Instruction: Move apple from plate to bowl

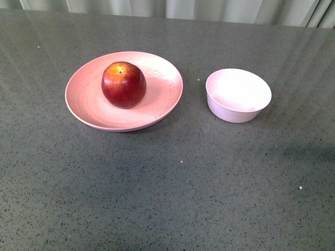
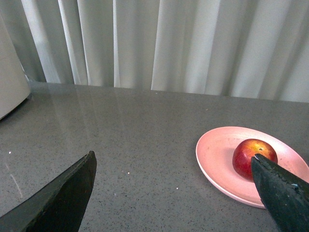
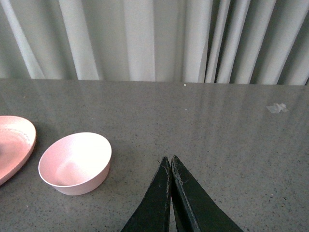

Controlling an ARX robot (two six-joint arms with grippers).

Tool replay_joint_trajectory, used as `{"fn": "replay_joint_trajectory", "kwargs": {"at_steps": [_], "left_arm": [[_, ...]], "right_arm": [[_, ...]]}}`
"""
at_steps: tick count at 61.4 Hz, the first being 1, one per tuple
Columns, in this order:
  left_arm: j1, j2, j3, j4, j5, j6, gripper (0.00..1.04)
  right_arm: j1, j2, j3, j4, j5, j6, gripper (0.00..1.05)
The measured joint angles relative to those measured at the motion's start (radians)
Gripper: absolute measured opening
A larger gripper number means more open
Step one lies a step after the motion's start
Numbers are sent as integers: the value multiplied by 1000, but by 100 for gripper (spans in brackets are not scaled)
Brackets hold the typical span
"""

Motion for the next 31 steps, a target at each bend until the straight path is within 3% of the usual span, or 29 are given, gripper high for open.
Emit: {"fn": "replay_joint_trajectory", "kwargs": {"at_steps": [31], "left_arm": [[0,0,0,0,0,0,96]], "right_arm": [[2,-361,-2,-327,0,0,2]]}}
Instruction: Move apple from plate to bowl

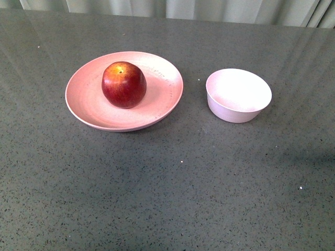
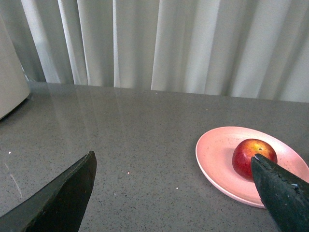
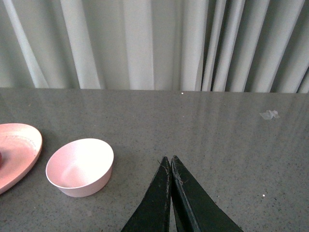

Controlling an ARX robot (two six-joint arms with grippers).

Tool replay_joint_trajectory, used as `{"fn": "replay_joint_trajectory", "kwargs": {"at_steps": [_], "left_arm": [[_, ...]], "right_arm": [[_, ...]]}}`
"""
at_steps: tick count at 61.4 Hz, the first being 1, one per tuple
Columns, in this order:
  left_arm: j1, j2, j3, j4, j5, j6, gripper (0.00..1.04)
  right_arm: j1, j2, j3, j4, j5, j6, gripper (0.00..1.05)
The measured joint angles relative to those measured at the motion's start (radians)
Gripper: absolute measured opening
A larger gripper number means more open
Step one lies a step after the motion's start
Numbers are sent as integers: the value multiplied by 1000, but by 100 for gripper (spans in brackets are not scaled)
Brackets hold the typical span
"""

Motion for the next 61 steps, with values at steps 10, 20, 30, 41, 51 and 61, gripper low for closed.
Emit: {"fn": "replay_joint_trajectory", "kwargs": {"at_steps": [10,20,30,41,51,61], "left_arm": [[0,0,0,0,0,0,96],[0,0,0,0,0,0,96],[0,0,0,0,0,0,96],[0,0,0,0,0,0,96],[0,0,0,0,0,0,96],[0,0,0,0,0,0,96]], "right_arm": [[0,-75,0,-71,0,0,2],[0,-138,0,-133,0,0,2],[0,-204,0,-198,0,0,2],[0,-254,0,-248,0,0,2],[0,-369,0,-394,-1,-1,2],[0,-452,0,-452,3,-1,2]]}}
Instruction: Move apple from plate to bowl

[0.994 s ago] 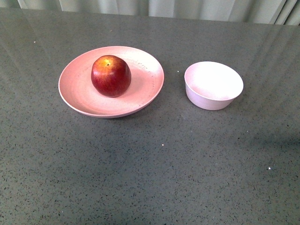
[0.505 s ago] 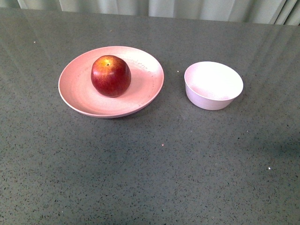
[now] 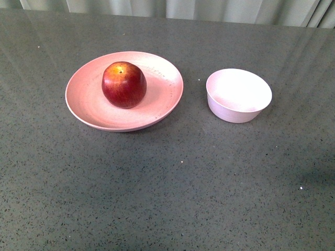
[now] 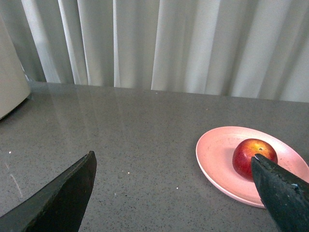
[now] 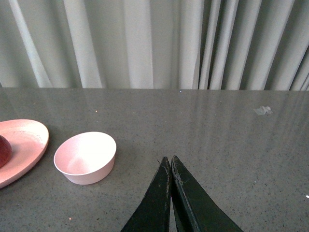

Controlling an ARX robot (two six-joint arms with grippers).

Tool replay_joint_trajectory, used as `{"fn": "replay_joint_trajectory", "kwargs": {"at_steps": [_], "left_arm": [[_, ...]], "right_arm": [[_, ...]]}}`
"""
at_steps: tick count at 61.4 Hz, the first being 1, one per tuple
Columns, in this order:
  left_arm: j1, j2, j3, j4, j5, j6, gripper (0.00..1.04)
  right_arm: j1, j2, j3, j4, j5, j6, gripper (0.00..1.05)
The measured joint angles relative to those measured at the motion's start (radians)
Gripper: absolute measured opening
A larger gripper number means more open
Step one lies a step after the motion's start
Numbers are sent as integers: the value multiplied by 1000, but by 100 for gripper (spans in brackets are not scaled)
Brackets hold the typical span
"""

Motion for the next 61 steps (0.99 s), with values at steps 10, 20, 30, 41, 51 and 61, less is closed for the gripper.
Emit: {"fn": "replay_joint_trajectory", "kwargs": {"at_steps": [10,20,30,41,51,61], "left_arm": [[0,0,0,0,0,0,96],[35,60,44,-120,113,32,96],[80,499,171,-17,236,93,96],[57,912,281,316,206,107,96],[20,1241,426,497,175,90,96],[-22,1461,533,566,149,73,96]], "right_arm": [[0,-1,0,-1,0,-1,29],[0,-1,0,-1,0,-1,57],[0,-2,0,-1,0,-1,85],[0,-2,0,-1,0,-1,95],[0,-2,0,-1,0,-1,96],[0,-2,0,-1,0,-1,96]]}}
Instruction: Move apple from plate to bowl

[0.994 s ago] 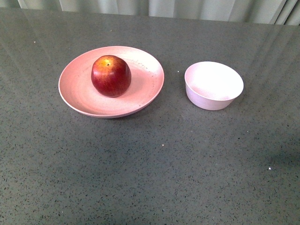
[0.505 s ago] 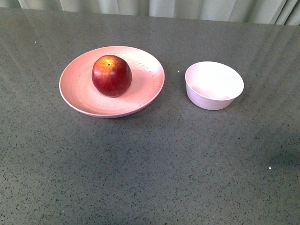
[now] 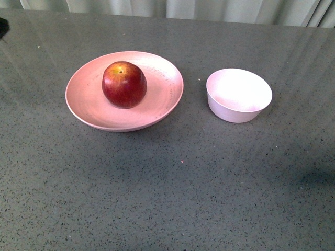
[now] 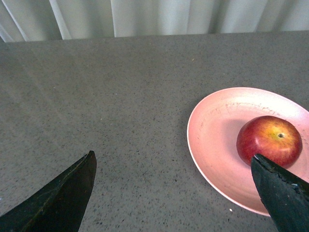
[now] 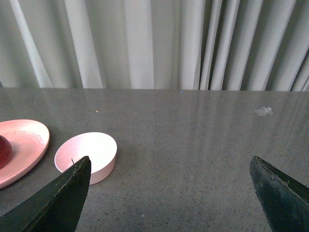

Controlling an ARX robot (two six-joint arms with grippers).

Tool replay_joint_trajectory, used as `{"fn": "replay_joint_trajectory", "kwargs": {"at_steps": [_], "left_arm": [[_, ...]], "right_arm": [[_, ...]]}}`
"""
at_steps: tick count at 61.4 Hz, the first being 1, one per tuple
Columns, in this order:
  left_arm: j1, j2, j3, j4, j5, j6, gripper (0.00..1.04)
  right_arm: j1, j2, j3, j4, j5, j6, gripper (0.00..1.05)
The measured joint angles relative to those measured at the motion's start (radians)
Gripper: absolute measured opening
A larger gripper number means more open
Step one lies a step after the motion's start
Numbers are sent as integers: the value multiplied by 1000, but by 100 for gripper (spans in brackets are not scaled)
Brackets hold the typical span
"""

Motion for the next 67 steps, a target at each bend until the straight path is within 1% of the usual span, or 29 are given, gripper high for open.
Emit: {"fn": "replay_joint_trajectory", "kwargs": {"at_steps": [18,32,44,59,67], "left_arm": [[-58,249,164,46,-52,-8,96],[-96,342,240,44,-51,5,96],[-146,393,286,20,-22,5,96],[-198,431,324,-21,81,-45,96],[-212,446,328,-27,100,-55,96]], "right_arm": [[0,0,0,0,0,0,96],[0,0,0,0,0,0,96],[0,0,0,0,0,0,96],[0,0,0,0,0,0,96],[0,0,0,0,0,0,96]]}}
